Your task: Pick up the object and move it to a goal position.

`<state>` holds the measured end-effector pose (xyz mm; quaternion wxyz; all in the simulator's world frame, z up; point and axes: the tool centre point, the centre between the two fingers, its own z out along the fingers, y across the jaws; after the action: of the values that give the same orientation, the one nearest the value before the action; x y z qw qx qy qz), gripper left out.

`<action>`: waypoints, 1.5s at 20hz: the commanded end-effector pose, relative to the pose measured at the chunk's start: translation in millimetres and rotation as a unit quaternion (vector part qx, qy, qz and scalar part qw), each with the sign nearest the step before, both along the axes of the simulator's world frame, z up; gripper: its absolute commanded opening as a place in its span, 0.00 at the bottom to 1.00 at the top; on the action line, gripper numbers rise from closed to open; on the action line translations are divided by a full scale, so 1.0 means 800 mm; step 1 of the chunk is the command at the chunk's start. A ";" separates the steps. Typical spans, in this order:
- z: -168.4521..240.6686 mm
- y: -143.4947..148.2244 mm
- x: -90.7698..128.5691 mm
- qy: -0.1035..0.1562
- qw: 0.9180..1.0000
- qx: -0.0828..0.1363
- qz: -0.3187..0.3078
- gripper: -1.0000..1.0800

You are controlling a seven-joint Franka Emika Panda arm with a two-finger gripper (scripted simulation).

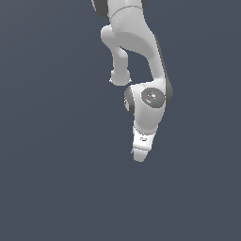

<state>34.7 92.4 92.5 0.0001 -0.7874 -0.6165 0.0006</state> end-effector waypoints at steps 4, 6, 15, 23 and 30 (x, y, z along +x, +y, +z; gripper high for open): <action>-0.001 0.001 0.000 0.000 1.000 0.000 0.007 0.96; -0.003 0.001 0.000 0.000 1.000 0.000 0.007 0.96; -0.052 0.001 -0.001 0.000 1.000 0.000 0.010 0.96; -0.064 0.002 0.000 0.000 1.000 0.000 0.010 0.00; -0.064 0.002 0.000 0.000 1.000 0.000 0.010 0.00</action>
<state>35.1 93.5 41.5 0.0000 -0.7813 -0.6241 0.0002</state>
